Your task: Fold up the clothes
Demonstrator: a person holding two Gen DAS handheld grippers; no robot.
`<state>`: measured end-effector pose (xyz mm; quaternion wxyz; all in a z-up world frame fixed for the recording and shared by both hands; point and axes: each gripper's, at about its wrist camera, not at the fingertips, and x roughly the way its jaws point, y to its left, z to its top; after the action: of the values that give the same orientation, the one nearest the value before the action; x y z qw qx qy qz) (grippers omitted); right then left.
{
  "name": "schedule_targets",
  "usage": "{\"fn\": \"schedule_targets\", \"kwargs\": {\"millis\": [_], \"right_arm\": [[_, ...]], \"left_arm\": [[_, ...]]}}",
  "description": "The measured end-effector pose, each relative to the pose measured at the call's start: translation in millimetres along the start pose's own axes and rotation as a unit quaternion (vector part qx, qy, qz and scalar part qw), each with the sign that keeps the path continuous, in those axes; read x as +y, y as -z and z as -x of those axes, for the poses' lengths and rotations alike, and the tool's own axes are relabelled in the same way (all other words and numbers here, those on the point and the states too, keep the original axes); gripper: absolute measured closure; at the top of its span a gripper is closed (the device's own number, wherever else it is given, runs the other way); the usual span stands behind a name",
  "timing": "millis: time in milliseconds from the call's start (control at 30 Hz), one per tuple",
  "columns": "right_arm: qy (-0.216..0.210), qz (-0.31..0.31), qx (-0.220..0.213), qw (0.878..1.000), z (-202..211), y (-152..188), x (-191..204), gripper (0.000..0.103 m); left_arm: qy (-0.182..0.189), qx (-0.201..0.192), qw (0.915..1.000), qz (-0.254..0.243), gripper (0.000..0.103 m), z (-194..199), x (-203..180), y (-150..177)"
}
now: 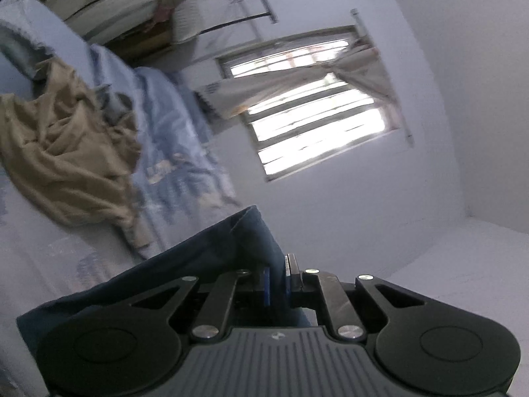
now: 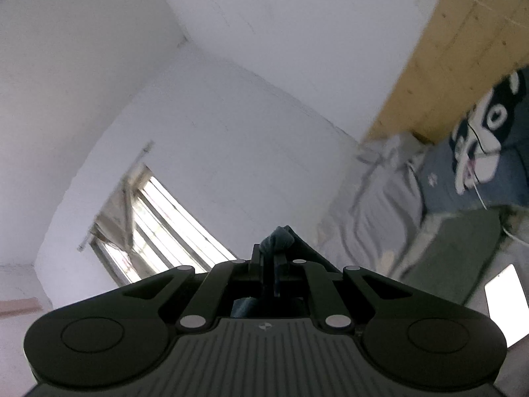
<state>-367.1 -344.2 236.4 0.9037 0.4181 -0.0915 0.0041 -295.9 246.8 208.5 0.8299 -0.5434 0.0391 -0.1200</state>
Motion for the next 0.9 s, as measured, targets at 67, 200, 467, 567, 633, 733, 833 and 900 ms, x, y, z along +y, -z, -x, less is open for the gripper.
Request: {"fn": "schedule_targets", "kwargs": {"millis": [67,200,467,567,633,733,833,900], "right_arm": [[0.014,0.002,0.017,1.0,-19,10,-12,0.097],[0.046,-0.004,0.051,0.998,-68,31,-41,0.097],[0.112,0.0,0.115,0.987,-182,71,-102,0.097],[0.135,-0.001,0.146,0.98,-230,93,-129,0.097],[0.149,0.011,0.165,0.975,-258,108,-142,0.097],[0.17,0.021,0.194,0.966,-295,130,-161,0.097],[0.187,0.018,0.216,0.958,-323,151,-179,0.097],[0.192,0.021,0.226,0.955,-335,161,-189,0.097]], "left_arm": [[-0.02,0.005,0.9998,0.004,0.098,-20,14,1],[-0.058,0.02,0.9981,0.004,0.098,-71,40,3],[-0.135,0.062,0.9889,-0.009,0.098,-196,103,15],[-0.165,0.072,0.9835,-0.012,0.098,-237,134,20],[-0.184,0.08,0.9797,-0.003,0.098,-259,154,22],[-0.208,0.09,0.974,0.009,0.098,-287,182,24],[-0.226,0.098,0.9692,0.007,0.098,-306,204,25],[-0.231,0.104,0.9674,0.004,0.097,-314,215,27]]}}
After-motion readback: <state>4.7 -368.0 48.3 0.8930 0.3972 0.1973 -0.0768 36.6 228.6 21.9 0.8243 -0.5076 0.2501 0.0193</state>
